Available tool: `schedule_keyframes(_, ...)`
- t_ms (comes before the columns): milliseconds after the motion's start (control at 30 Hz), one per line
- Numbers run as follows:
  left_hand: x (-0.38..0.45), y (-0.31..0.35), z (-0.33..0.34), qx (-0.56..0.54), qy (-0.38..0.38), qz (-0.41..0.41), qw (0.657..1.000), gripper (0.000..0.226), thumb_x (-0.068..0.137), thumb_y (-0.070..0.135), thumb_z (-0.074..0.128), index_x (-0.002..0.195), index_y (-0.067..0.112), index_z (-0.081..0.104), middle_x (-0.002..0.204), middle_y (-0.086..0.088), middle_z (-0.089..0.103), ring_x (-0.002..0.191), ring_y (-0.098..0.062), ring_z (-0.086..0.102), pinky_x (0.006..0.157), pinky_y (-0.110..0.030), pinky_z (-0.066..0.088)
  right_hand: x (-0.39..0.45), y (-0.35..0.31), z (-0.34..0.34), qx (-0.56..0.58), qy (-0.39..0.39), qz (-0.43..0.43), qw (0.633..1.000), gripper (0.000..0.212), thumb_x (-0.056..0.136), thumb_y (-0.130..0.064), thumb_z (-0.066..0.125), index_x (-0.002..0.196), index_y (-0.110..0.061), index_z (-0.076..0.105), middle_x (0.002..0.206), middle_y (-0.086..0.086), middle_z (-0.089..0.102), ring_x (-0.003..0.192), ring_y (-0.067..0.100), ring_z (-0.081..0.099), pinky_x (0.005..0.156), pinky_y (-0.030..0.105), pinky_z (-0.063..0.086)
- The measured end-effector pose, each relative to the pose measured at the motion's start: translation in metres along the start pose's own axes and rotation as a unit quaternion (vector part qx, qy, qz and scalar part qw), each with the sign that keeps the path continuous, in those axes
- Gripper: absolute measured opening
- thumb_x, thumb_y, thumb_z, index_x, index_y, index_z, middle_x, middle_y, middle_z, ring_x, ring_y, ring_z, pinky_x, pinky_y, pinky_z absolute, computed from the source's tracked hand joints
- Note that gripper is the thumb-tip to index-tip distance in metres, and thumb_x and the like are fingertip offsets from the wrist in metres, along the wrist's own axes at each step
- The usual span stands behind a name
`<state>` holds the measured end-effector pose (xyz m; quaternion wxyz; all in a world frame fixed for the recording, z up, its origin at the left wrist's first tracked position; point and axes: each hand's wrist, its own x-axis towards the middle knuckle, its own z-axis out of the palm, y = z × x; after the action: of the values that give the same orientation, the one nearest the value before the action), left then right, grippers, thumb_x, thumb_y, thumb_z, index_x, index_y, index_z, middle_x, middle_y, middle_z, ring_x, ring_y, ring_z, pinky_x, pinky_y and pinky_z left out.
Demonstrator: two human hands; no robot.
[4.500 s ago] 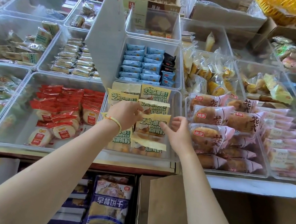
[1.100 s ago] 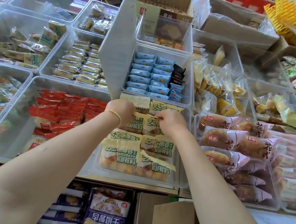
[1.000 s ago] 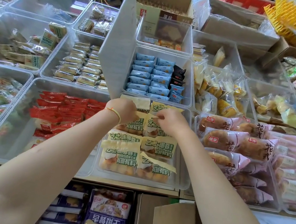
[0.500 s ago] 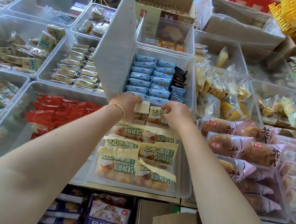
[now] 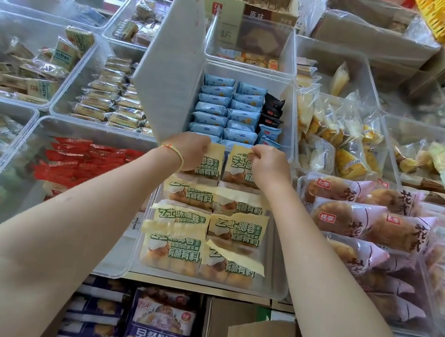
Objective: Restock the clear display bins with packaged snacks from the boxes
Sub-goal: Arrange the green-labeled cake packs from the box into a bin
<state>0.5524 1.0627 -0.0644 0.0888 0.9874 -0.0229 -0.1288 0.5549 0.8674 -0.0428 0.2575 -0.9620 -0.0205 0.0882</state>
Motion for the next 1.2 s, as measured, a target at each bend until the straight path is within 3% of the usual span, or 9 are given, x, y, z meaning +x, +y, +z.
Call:
schedule_keyframes(233,0.001,0.002,0.005,-0.016,0.026,-0.007,1.0,0.022,0.102,0.013,0.033,0.086,0.019,0.047,0.072,0.003,0.045,0.071,-0.022,0.048,0.051,-0.029,0.03,-0.002,-0.007,0.005,0.003,-0.018,-0.027,0.999,0.03,0.098,-0.004,0.044,0.106,-0.01,0.073,0.11,0.009,0.068,0.1,0.028,0.059,0.071,0.029,0.036)
schedule_keyframes(600,-0.007,0.0,-0.004,-0.064,-0.002,-0.003,0.998,0.027,0.102,0.017,0.035,0.077,0.022,0.046,0.08,-0.004,0.056,0.07,-0.022,0.051,0.056,-0.03,0.036,0.0,-0.002,0.005,0.005,-0.026,-0.019,0.999,0.022,0.101,-0.016,0.05,0.102,-0.011,0.071,0.105,0.008,0.067,0.103,0.028,0.059,0.072,0.029,0.034)
schedule_keyframes(700,-0.014,0.003,-0.01,-0.075,-0.005,0.008,0.997,0.029,0.103,0.021,0.038,0.077,0.024,0.051,0.088,-0.005,0.063,0.074,-0.022,0.055,0.062,-0.031,0.045,-0.002,-0.003,0.003,-0.011,-0.044,-0.004,0.999,0.025,0.101,-0.017,0.052,0.122,-0.016,0.065,0.121,0.008,0.066,0.113,0.028,0.059,0.084,0.032,0.043)
schedule_keyframes(800,-0.031,0.007,-0.016,-0.113,0.071,0.039,0.99,0.02,0.101,0.028,0.048,0.097,0.024,0.067,0.096,0.003,0.069,0.08,-0.017,0.062,0.071,-0.034,0.056,-0.012,-0.007,-0.003,-0.085,0.001,-0.004,0.996,0.037,0.098,-0.016,0.055,0.134,-0.025,0.057,0.124,0.003,0.066,0.12,0.026,0.057,0.111,0.047,0.032)
schedule_keyframes(900,-0.059,0.01,-0.023,-0.162,0.16,0.069,0.971,0.016,0.096,0.023,0.059,0.101,0.02,0.073,0.092,0.005,0.073,0.08,-0.015,0.066,0.074,-0.035,0.058,-0.035,-0.016,-0.013,-0.08,0.066,-0.052,0.993,0.032,0.096,-0.019,0.06,0.127,-0.023,0.061,0.122,0.002,0.066,0.119,0.024,0.056,0.107,0.043,0.033)
schedule_keyframes(967,-0.08,0.01,-0.03,-0.184,0.159,0.074,0.967,0.013,0.093,0.025,0.063,0.095,0.019,0.074,0.084,0.006,0.071,0.074,-0.013,0.064,0.074,-0.034,0.058,-0.058,-0.024,-0.021,-0.022,0.069,-0.093,0.993,0.02,0.095,-0.019,0.063,0.115,-0.019,0.066,0.113,0.001,0.067,0.107,0.02,0.058,0.093,0.036,0.044)
schedule_keyframes(1067,-0.114,0.01,-0.037,-0.173,0.077,0.094,0.977,0.017,0.089,0.033,0.069,0.082,0.018,0.074,0.073,0.006,0.067,0.068,-0.014,0.063,0.072,-0.034,0.057,-0.099,-0.035,-0.032,0.043,-0.019,-0.103,0.994,0.006,0.094,-0.023,0.068,0.098,-0.019,0.07,0.089,-0.006,0.067,0.078,0.007,0.06,0.067,0.019,0.047)
schedule_keyframes(1133,-0.136,0.013,-0.036,-0.138,0.005,0.108,0.984,0.021,0.087,0.035,0.07,0.079,0.017,0.076,0.072,0.003,0.069,0.067,-0.016,0.063,0.072,-0.033,0.056,-0.125,-0.035,-0.034,0.043,-0.135,-0.079,0.987,0.01,0.09,-0.032,0.073,0.093,-0.023,0.07,0.088,-0.009,0.066,0.078,0.001,0.06,0.065,0.017,0.046)
schedule_keyframes(1200,-0.153,0.018,-0.028,-0.106,-0.04,0.108,0.988,0.016,0.086,0.034,0.069,0.092,0.022,0.077,0.087,0.005,0.072,0.079,-0.014,0.064,0.078,-0.031,0.055,-0.144,-0.029,-0.027,0.005,-0.226,-0.045,0.973,0.026,0.081,-0.043,0.079,0.098,-0.024,0.07,0.095,-0.009,0.067,0.086,0.007,0.063,0.074,0.025,0.053)
